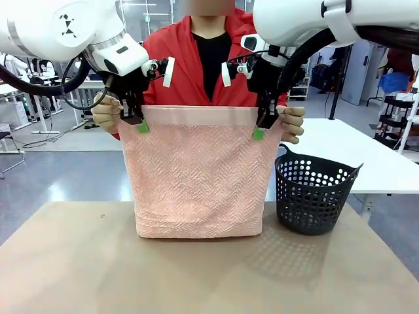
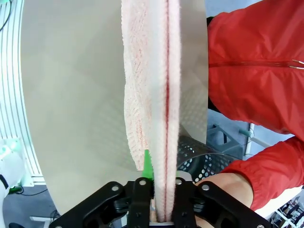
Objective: Fold the towel.
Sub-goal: Release the end of the 100 cm Hotel Towel you were holding and grab the top end of the folded side, then release the end of the 100 cm Hotel Towel you were holding.
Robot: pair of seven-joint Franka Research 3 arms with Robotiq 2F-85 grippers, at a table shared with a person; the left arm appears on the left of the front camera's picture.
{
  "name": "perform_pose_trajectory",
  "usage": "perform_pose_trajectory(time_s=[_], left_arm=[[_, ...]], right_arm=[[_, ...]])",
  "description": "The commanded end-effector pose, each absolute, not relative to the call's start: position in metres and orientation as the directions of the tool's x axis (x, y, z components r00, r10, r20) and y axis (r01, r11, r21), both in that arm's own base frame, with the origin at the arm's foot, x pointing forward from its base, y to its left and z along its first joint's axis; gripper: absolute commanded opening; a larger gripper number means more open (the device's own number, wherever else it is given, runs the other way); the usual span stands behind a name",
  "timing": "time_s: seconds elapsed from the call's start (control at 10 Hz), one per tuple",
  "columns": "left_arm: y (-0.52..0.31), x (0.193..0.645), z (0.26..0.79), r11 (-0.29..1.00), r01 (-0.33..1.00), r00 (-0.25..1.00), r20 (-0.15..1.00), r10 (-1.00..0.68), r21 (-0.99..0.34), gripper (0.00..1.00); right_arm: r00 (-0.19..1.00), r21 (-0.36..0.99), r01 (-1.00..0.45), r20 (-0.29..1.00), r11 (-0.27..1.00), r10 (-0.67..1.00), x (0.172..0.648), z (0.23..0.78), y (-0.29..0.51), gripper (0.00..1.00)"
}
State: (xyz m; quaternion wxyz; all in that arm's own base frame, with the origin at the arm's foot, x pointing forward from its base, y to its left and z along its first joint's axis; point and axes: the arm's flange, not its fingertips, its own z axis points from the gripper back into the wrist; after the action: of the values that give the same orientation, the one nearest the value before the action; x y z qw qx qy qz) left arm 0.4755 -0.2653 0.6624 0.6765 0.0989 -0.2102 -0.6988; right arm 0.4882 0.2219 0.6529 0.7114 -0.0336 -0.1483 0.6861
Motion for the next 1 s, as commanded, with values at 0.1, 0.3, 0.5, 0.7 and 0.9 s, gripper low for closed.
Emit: perform_pose_trajectory(time_s=[0.1, 0.3, 0.5, 0.7, 0.9], left_arm=[[-0.257, 0.47, 0.656, 0.031, 0.917, -0.04, 0.168, -0.985, 0.398, 0.0], [-0.265, 0.476, 0.659, 0.007, 0.907, -0.061, 0.149, -0.987, 0.42, 0.0], [-0.265, 0.476, 0.659, 0.007, 0.907, -0.061, 0.149, -0.987, 0.42, 0.0], [-0.265, 0.476, 0.659, 0.007, 0.907, -0.061, 0.149, -0.987, 0.42, 0.0], [-0.265, 0.476, 0.659, 0.007, 0.907, -0.061, 0.149, -0.987, 0.42, 0.0]], right_arm=[[0.0, -0.239, -0.97, 0.16, 0.039, 0.987, 0.487, 0.65, 0.218, 0.0], [0.015, -0.248, -0.967, 0.163, 0.056, 0.986, 0.488, 0.652, 0.222, 0.0], [0.015, -0.248, -0.967, 0.163, 0.056, 0.986, 0.488, 0.652, 0.222, 0.0], [0.015, -0.248, -0.967, 0.163, 0.056, 0.986, 0.488, 0.652, 0.222, 0.0], [0.015, -0.248, -0.967, 0.163, 0.056, 0.986, 0.488, 0.652, 0.222, 0.0]])
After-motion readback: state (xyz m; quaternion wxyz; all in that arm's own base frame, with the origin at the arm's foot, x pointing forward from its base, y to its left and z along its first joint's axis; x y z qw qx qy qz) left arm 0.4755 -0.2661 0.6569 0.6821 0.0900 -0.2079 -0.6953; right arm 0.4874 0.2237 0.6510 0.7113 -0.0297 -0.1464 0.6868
